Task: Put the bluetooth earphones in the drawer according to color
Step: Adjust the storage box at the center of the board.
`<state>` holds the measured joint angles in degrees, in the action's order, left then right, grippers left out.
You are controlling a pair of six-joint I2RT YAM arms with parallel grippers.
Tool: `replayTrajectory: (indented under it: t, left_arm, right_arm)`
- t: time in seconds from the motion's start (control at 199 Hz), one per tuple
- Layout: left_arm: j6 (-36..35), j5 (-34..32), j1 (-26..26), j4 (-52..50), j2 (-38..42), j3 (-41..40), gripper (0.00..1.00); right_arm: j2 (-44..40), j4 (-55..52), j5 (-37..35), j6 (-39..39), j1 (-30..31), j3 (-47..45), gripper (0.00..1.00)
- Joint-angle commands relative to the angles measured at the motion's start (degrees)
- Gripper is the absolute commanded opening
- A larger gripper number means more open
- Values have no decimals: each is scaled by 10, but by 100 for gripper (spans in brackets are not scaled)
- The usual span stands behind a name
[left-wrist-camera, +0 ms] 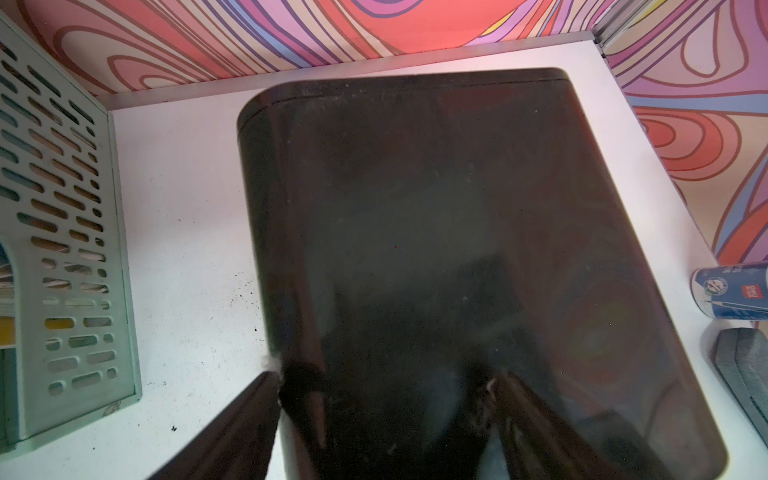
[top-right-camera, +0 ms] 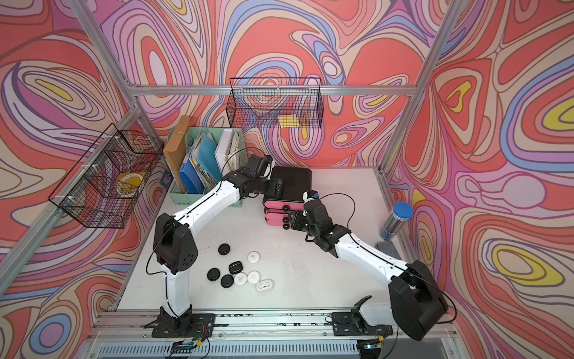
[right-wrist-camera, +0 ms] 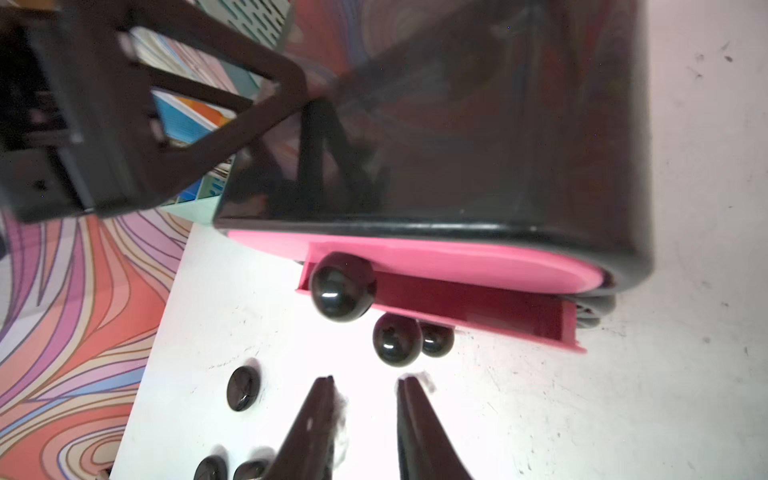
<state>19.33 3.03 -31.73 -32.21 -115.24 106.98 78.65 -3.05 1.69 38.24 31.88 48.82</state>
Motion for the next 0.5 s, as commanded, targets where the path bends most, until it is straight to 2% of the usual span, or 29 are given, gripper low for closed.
replayTrajectory:
  t: [0.0, 0.256, 0.496]
  left_arm:
    - [-6, -5, 5, -65, 3, -17, 85]
    - [-1, 10, 5, -60, 27, -43, 84]
    - [26, 72, 3, -25, 72, -104, 83]
  right_arm:
    - [48, -5, -4, -12, -19, 53, 24]
    - [93, 2, 20, -31, -72, 96, 21]
    - [91, 3, 58, -56, -115, 95, 22]
